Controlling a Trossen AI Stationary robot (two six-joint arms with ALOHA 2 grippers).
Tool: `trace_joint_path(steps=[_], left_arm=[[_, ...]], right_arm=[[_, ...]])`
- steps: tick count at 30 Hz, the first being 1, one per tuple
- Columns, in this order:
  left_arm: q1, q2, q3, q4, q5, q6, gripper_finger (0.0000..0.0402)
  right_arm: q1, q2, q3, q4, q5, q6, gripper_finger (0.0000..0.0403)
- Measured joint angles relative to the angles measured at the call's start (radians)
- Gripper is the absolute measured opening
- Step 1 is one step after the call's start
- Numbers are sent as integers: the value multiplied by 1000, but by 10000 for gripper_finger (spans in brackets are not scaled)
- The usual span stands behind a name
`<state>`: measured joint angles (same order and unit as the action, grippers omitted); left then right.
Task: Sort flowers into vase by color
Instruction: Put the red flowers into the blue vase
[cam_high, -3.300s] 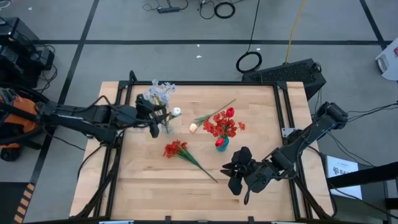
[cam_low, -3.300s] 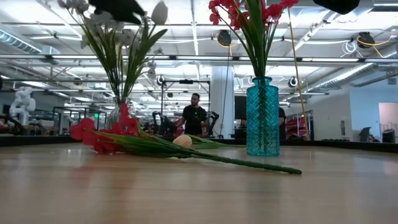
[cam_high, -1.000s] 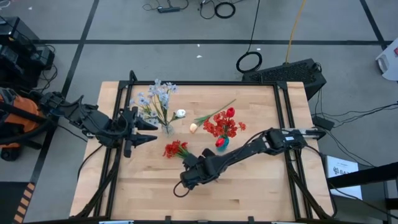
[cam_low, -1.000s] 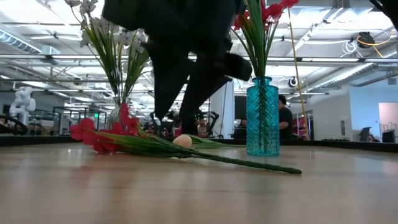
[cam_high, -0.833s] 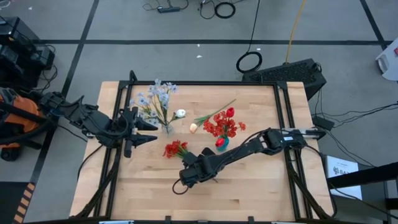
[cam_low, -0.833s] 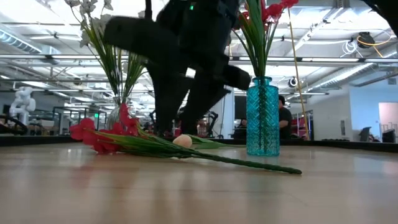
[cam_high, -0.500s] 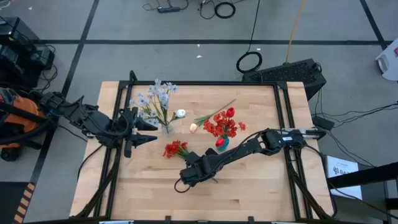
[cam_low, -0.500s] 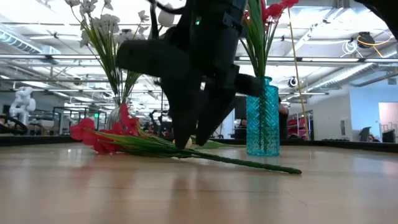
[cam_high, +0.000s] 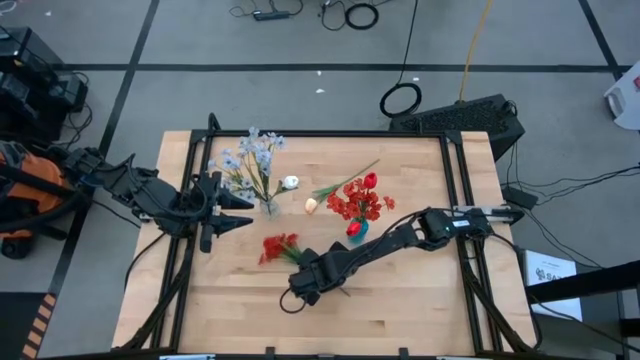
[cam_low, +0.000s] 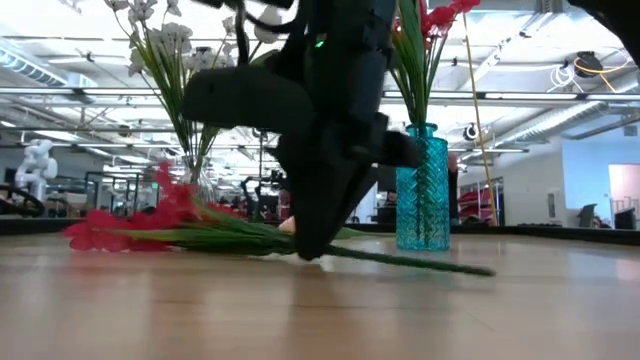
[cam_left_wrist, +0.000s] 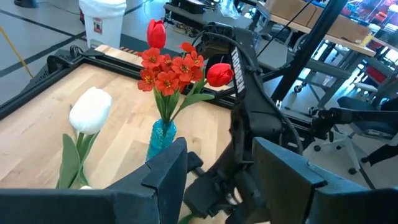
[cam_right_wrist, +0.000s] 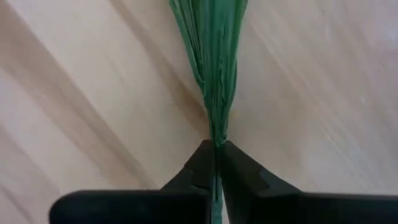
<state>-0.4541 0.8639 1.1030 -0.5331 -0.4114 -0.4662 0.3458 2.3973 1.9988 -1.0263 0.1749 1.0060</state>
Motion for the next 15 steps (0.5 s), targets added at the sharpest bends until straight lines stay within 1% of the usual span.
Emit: trace_joint_path(steps=[2, 4, 9, 13, 15], left_arm=[[0, 0, 0, 0, 0, 0, 187], [0, 0, 0, 0, 0, 1, 187], [0, 0, 0, 0, 0, 1, 187], [0, 0, 0, -11, 0, 2, 187], [0, 0, 0, -33, 0, 2, 187]], right_arm=[[17, -21, -2, -13, 16, 2, 11], [41, -55, -1, -23, 56, 1, 6], [127, -129, 0, -83, 234, 51, 3], [202, -179, 1, -186, 415, 120, 2], [226, -192, 1, -284, 446, 174, 1]])
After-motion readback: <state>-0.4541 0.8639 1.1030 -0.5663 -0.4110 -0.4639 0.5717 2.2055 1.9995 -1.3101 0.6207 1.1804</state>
